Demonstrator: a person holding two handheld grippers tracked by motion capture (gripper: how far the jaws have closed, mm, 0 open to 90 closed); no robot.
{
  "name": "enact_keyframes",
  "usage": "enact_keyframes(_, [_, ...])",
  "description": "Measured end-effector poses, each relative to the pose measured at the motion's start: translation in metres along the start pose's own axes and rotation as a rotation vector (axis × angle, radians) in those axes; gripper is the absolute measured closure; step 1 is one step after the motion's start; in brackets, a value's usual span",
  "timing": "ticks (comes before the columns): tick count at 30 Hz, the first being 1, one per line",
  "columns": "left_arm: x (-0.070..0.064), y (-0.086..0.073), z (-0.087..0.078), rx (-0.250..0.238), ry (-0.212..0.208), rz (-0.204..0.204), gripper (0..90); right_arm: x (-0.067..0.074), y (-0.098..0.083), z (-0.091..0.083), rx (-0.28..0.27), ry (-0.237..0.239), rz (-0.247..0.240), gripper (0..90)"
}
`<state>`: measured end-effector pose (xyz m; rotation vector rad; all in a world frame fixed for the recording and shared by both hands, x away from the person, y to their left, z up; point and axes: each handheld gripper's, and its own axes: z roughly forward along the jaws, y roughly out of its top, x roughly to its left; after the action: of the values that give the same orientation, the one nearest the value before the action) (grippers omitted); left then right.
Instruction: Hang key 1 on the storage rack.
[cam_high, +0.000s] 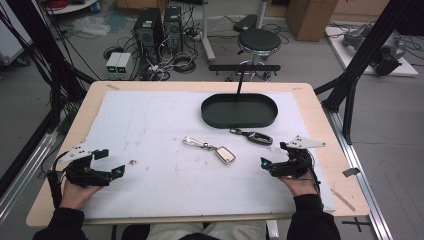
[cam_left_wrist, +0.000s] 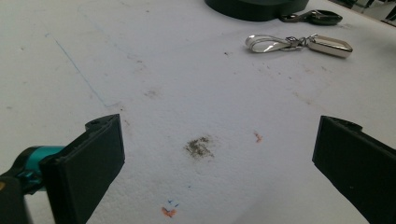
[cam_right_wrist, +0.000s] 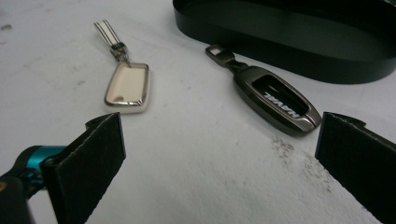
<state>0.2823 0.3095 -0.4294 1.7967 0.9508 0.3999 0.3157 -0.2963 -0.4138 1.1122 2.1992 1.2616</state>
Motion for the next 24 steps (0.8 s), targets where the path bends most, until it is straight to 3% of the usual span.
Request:
enact_keyframes(9, [-0.0001, -0.0001, -0.0003, 0.002, -0.003, -0.002, 2.7, -0.0018, 0.0001, -0.0029, -0.015, -0.009, 0.002, 0.9])
enact_keyframes(24, [-0.0007, -0.0004, 0.0012, 0.015, -0.011, -0.002, 2.7, 0.0018, 0.0010, 0.0029, 0.012, 0.026, -0.010, 0.9])
